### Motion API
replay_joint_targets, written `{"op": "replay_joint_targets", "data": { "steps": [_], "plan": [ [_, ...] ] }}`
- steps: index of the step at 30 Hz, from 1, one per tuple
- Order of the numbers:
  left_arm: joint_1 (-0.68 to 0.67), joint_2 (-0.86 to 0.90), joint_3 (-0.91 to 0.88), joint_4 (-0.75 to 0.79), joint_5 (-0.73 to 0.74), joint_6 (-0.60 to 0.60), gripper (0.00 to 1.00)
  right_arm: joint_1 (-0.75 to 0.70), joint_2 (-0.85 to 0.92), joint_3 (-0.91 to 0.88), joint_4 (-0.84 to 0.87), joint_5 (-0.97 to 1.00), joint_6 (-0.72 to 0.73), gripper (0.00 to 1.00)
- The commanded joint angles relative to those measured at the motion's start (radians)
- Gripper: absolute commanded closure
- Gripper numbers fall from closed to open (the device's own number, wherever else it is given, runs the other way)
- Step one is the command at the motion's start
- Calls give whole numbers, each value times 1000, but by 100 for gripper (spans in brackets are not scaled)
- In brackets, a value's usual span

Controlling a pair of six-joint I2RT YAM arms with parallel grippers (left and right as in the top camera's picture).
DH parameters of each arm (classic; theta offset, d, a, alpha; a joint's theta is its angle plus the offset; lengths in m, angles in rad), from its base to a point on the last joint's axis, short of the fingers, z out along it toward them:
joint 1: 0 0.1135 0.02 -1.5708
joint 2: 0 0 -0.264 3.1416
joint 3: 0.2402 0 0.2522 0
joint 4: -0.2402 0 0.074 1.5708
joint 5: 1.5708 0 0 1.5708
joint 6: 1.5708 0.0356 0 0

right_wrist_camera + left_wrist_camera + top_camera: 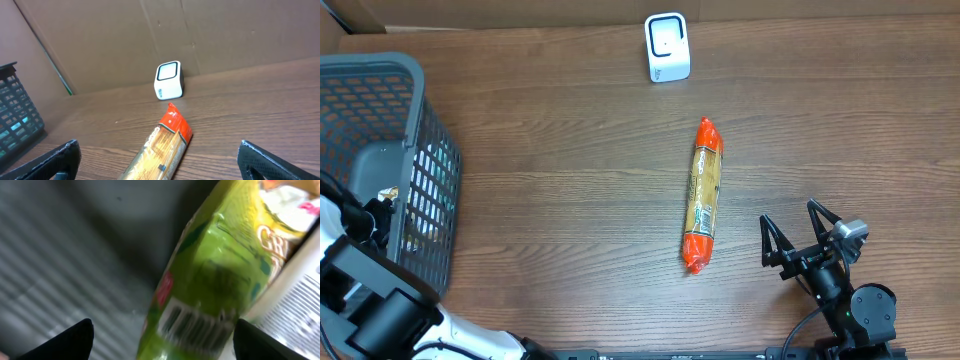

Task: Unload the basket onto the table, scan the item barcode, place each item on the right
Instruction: 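Return the left gripper to the basket and grasp the green pouch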

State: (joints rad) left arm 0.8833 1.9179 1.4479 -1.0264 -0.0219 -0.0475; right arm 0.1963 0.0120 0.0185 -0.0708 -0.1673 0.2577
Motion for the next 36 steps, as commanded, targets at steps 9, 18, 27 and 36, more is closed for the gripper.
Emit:
{"op": "replay_joint_targets", "data": {
  "steps": [9,18,27,36],
  "plan": [
    [-6,81,-8,75,-3,25,25,-1,-9,-11,5,9,-4,0],
    [-47,82,-2,116,-4,70,23,-1,-9,-11,5,9,-4,0],
    [-88,81,2,164,-23,168,20,-1,-9,-11,5,9,-4,0],
    [-90,81,10,235,-36,253,12,-1,-9,-11,5,9,-4,0]
  ]
}}
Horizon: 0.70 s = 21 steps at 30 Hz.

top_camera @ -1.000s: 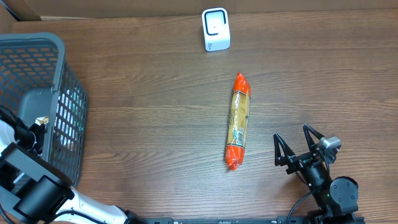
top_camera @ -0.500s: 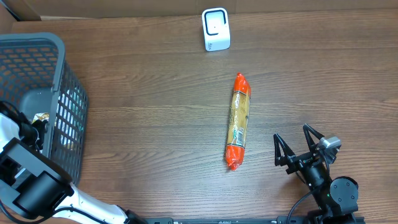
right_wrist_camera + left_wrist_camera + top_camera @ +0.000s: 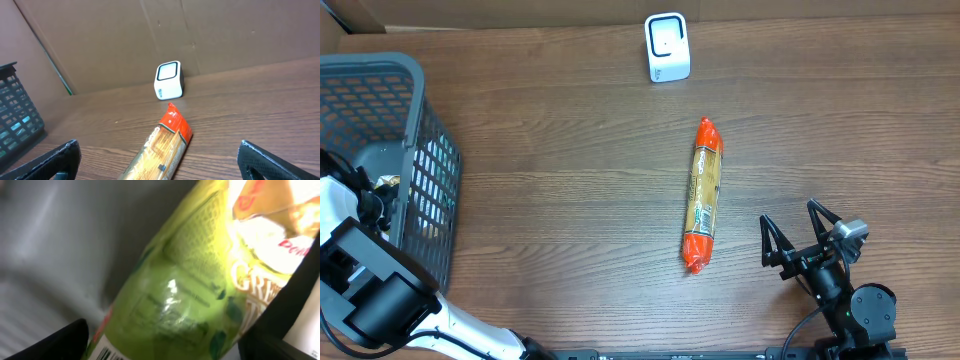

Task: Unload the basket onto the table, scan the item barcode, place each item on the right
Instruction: 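Return the left gripper to the basket and grasp the green pouch, then lift the green pouch out and place it left of the snack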

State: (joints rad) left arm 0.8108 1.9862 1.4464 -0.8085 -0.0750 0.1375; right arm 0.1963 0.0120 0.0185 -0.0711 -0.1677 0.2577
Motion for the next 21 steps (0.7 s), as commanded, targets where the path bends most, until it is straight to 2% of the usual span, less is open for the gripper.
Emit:
{"op": "replay_joint_targets", "data": {
  "steps": [1,8,16,17,19,21],
  "plan": [
    [-18,13,11,31,17,81,12,-1,-9,-11,5,10,-4,0],
    [-21,17,8,131,130,176,10,-1,-9,-11,5,10,-4,0],
    [-21,83,0,151,153,177,14,-1,-9,-11,5,10,-4,0],
    [-21,90,0,148,156,174,15,-1,-9,-11,5,10,-4,0],
    [-25,102,0,141,158,169,25,-1,-9,-11,5,10,-4,0],
    [-30,105,0,132,158,169,41,-1,-9,-11,5,10,-4,0]
  ]
}}
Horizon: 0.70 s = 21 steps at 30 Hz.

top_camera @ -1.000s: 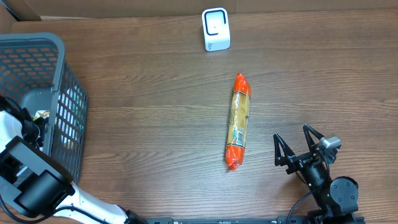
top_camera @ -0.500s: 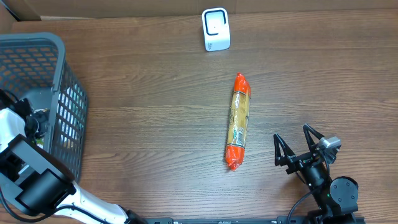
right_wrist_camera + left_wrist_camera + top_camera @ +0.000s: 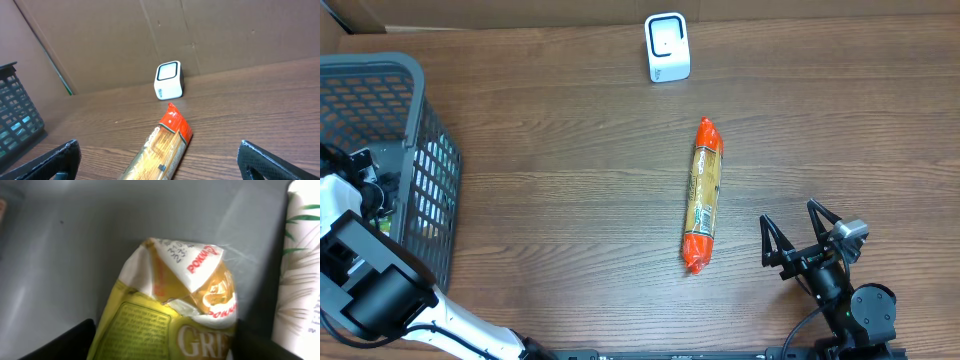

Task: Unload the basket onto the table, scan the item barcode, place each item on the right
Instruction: 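Lift the green pouch out and place it left of the snack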

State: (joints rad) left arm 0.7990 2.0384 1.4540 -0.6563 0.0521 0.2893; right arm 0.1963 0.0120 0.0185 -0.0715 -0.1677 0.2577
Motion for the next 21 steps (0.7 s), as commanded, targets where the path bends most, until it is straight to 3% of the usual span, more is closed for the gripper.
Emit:
{"op": "replay_joint_targets", "data": {
  "steps": [1,2,5,14,21],
  "plan": [
    [-21,52,-7,-23,31,17,50,-1,-9,-11,5,10,-4,0],
    [-22,52,-6,-24,31,16,64,-1,-9,-11,5,10,-4,0],
    [-28,46,-5,-35,30,16,94,-1,-9,-11,5,10,-4,0],
    [-51,-42,44,-111,26,-40,96,-1,-9,-11,5,10,-4,0],
    [-60,-188,214,-259,26,-189,96,-1,-9,-11,5,10,-4,0]
  ]
}}
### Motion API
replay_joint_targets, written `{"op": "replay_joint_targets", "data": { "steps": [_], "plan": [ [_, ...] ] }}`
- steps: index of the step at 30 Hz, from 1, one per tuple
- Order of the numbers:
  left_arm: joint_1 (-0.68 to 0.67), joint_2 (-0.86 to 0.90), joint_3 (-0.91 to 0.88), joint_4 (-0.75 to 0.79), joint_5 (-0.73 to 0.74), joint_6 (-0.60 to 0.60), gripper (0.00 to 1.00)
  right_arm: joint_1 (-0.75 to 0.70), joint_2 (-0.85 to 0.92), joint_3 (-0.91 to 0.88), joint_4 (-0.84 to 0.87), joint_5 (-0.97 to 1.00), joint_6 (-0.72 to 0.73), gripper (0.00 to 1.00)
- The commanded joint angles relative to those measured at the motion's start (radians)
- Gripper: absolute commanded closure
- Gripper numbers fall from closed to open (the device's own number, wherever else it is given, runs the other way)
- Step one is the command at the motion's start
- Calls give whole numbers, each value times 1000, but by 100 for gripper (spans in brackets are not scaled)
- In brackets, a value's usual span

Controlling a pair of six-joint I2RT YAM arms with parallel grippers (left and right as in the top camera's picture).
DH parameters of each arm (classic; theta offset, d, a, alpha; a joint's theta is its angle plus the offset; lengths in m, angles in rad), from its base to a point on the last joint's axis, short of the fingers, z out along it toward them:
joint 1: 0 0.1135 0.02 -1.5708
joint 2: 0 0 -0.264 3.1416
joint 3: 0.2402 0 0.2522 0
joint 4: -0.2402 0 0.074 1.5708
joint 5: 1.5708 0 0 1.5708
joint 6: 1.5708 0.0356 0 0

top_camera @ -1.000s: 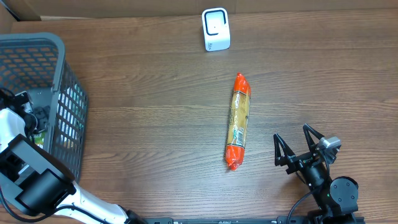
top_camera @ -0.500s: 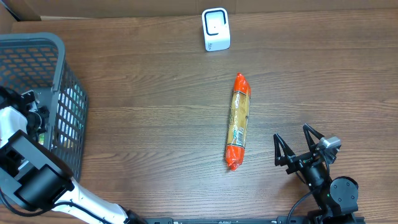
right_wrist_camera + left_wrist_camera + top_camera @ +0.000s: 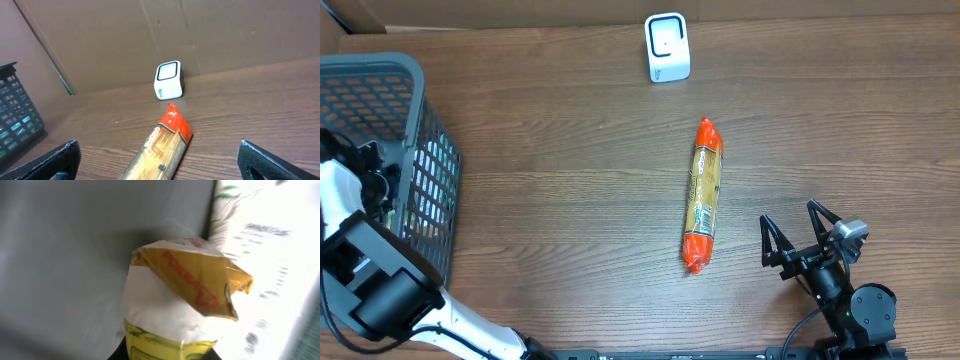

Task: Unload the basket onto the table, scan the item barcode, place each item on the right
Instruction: 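Lift the green pouch out and place it left of the snack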

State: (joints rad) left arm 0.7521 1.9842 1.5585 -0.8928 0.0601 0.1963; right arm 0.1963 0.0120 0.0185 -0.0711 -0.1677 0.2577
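Observation:
Inside the grey basket (image 3: pixel 420 90), my left gripper (image 3: pixel 165 356) is shut on a yellow-green drink pack (image 3: pixel 175 305) with a white and gold folded top; its dark fingers press the pack's sides at the bottom edge of the left wrist view. From overhead the left gripper (image 3: pixel 372 180) is low in the basket and the pack is hidden. The white scanner (image 3: pixel 667 47) stands at the table's far edge. My right gripper (image 3: pixel 798 238) stands open at the front right, holding nothing.
A long orange-ended pasta packet (image 3: pixel 702 195) lies on the wooden table between the scanner and the right gripper. A white printed packet (image 3: pixel 265 255) lies against the drink pack in the basket. The basket's mesh wall (image 3: pixel 435 190) separates the left arm from the table.
The left gripper's fingers, spread wide on either side of the drink pack before, now sit tight against its sides. The wrist view has turned. The right arm has not moved.
The left gripper was open over the green drink pack's body in the basket. Then it was further up the pack, and then open around the folded top end. Now it is shut on the pack. The right gripper, the pasta and the scanner stayed put.

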Motion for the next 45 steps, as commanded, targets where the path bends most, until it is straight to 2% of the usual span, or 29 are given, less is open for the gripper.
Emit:
{"op": "replay_joint_targets", "data": {
  "steps": [1,8,13,18,22,26,29,33,38,45],
  "plan": [
    [-13,-160,141,-45,18,-124,96,-1,-9,-11,5,10,-4,0],
    [-16,-354,282,-122,19,-305,96,-1,-9,-11,5,10,-4,0],
    [-57,-501,293,-133,150,-361,96,-1,-9,-11,5,10,-4,0],
    [-176,-636,293,-186,233,-362,96,-1,-9,-11,5,10,-4,0],
    [-332,-679,293,-274,254,-382,96,-1,-9,-11,5,10,-4,0],
    [-512,-661,260,-375,245,-416,96,-1,-9,-11,5,10,-4,0],
    [-641,-634,187,-371,244,-451,96,-1,-9,-11,5,10,-4,0],
    [-809,-571,24,-265,244,-504,96,-1,-9,-11,5,10,-4,0],
    [-958,-454,-152,-88,244,-592,96,-1,-9,-11,5,10,-4,0],
    [-1109,-233,-223,63,245,-608,96,-1,-9,-11,5,10,-4,0]
  ]
}}
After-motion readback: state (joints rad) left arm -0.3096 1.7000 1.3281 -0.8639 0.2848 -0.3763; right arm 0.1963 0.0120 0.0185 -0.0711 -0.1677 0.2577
